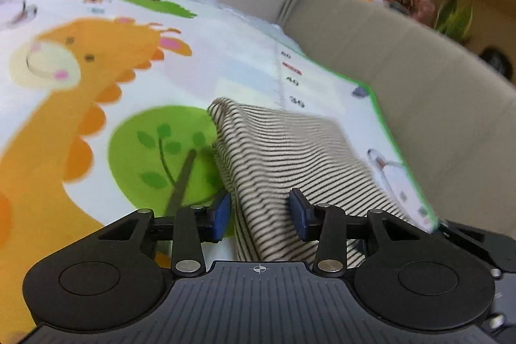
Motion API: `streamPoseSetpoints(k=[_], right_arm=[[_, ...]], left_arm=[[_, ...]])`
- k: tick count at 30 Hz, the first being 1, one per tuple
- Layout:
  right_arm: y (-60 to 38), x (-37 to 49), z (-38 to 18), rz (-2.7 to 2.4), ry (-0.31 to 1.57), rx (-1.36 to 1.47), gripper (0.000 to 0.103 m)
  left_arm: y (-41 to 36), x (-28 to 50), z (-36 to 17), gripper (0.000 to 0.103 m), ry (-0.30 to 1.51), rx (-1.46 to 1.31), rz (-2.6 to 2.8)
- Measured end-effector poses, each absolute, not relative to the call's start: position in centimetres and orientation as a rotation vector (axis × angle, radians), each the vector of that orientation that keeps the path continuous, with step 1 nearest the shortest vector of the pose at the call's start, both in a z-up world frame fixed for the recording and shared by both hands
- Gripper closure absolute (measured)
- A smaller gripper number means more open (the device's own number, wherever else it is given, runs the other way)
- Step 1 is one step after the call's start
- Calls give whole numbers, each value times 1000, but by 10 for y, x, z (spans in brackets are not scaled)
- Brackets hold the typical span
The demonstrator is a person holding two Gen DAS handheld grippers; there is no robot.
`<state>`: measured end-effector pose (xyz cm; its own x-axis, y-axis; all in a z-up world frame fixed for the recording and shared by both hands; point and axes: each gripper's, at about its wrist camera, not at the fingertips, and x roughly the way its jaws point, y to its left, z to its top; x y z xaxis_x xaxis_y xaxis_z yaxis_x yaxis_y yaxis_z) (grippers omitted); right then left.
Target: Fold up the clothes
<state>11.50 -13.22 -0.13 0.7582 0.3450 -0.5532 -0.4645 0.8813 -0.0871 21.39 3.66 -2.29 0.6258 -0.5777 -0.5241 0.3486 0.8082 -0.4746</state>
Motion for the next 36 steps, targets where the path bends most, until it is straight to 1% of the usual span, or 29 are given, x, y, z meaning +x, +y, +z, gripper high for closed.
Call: streamPoseSetpoints(k=[2,3,4,5,6,10,13,16,17,21,22,23,24,25,26,27,30,31,34,36], right_arm=[[-156,105,9,423,569,-180,45],[-167,100,13,400,563,-158,37],[-178,98,16,355,554,-130,32],[-189,102,12,332,581,-67,24],[-199,106,7,310,609,-2,19],[-231,122,-21,287,726,266,17],[-237,135,-39,315,721,361,21],[-227,156,-40,301,693,350,22],[-222,163,-38,295,682,338,22],[-207,202,-40,230,603,196,22],[-206,207,-38,212,592,185,20],[-206,211,-37,194,583,175,19],[-208,207,-36,181,579,168,14],[-211,202,-34,169,576,161,3],[-213,197,-33,156,573,155,0],[-216,192,-32,144,570,148,0],[-225,165,-30,95,598,97,0],[-229,159,-33,82,635,93,0],[-241,142,-42,45,750,84,0],[-235,141,-49,41,732,7,0]], left_arm=[[38,211,-25,59,704,-338,-547],[38,209,-25,58,699,-332,-547],[38,209,-25,58,699,-325,-544],[38,210,-25,58,701,-325,-544],[37,210,-24,57,702,-323,-543],[33,209,-23,57,690,-278,-535],[27,218,-23,56,687,-229,-526],[18,240,-19,53,660,-150,-472],[16,248,-17,51,645,-128,-439],[30,252,-3,45,599,-141,-289],[35,244,0,37,590,-148,-265],[39,232,3,23,585,-149,-245],[42,219,5,17,582,-148,-226],[42,202,5,6,583,-142,-211],[40,187,4,2,587,-134,-206],[37,172,1,0,596,-125,-198],[16,150,-15,0,681,-83,-183],[8,149,-21,0,707,-59,-179],[-17,152,-31,0,702,64,-126],[-26,158,-34,0,685,102,-104]])
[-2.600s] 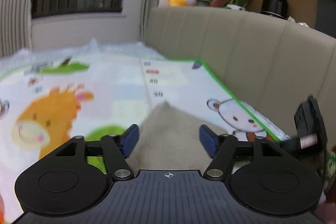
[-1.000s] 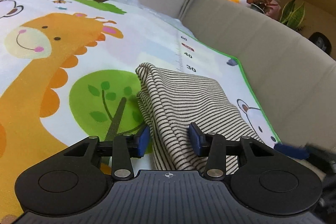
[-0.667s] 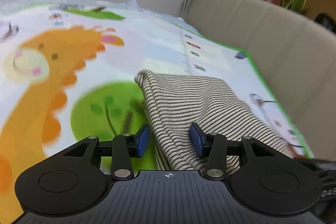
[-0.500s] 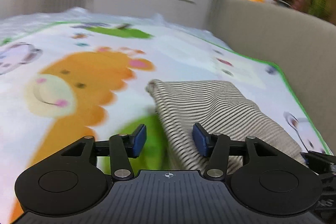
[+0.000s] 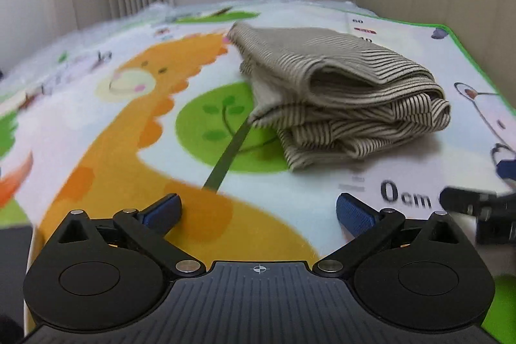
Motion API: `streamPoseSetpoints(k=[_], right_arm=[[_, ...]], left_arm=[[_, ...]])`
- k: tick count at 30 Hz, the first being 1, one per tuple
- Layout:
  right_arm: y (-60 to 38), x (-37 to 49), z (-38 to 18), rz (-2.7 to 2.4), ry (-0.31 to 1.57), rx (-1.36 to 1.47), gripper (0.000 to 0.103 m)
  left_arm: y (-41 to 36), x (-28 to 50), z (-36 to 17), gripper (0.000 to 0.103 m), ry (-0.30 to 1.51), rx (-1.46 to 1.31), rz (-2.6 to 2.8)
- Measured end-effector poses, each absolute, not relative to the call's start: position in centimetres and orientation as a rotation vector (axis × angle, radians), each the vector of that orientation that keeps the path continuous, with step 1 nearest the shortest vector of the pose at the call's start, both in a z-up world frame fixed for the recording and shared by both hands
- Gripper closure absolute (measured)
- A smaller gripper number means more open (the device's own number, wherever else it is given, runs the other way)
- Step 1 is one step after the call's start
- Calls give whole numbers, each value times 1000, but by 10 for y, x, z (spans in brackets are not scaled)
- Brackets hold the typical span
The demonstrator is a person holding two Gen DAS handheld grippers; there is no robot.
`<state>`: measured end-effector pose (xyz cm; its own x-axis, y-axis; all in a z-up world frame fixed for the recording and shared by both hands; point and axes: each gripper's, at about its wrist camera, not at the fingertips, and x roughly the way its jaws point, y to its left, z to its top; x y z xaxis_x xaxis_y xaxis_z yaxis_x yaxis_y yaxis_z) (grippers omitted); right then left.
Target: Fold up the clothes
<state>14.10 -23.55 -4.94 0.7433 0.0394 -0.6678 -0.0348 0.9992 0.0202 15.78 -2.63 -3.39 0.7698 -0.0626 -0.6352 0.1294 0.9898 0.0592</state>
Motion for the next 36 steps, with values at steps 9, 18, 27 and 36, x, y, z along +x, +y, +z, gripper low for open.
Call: streamPoseSetpoints(k=[9,18,27,36], right_arm=[[-230,153,-64,7,638,-43,0],[-231,155,-65,10,648,-37,0],[-231,155,-65,12,648,-36,0],[-230,155,-65,12,647,-36,0]], left_arm=[[-40,174,-40,0,662,116,-43],[-37,178,-41,0,668,95,-51],[-37,177,-41,0,667,94,-51],[-37,177,-41,0,667,94,-51]])
